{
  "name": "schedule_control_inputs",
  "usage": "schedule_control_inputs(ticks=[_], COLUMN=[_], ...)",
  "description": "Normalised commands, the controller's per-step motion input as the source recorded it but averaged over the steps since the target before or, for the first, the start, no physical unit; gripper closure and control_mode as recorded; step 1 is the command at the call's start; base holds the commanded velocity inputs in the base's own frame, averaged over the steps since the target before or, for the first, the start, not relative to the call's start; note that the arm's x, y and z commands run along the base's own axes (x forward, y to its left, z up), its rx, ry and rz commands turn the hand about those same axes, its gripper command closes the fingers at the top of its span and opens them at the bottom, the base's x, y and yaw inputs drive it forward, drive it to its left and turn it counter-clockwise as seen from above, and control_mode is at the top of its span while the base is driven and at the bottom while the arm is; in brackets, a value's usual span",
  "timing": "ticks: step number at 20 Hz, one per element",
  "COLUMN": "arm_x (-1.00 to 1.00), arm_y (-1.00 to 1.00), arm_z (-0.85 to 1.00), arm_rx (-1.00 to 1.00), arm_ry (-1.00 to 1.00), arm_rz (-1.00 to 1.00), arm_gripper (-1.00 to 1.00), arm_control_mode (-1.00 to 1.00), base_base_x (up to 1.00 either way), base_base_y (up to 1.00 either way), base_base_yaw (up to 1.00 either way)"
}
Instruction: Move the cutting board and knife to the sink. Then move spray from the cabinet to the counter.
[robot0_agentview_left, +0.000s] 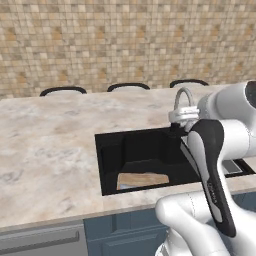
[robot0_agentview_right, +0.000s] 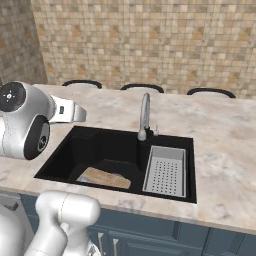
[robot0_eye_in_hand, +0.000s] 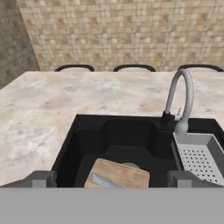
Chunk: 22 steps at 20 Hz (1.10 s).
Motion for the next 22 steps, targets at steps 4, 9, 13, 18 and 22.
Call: schedule_control_inputs(ticks=[4, 9, 13, 18, 22], arm_x=[-0.17, 0.00, 0.00, 0.00, 0.00], arm_y=[0.00, 0.00, 0.00, 0.00, 0.00], arm_z=[0.06, 0.00, 0.00, 0.00, 0.00], arm_rx=[0.00, 0.00, 0.00, 0.00, 0.00], arm_ry=[-0.02, 0.00, 0.00, 0.00, 0.00], arm_rz=[0.00, 0.00, 0.00, 0.00, 0.00], arm_gripper=[-1.00, -1.00, -1.00, -1.00, -1.00], arm_control_mode=[-1.00, -1.00, -1.00, 1.00, 1.00], base_base_x=[0.00, 0.00, 0.00, -0.64, -0.82], base_base_y=[0.00, 0.00, 0.00, 0.10, 0.81], base_base_yaw=[0.00, 0.00, 0.00, 0.00, 0.20])
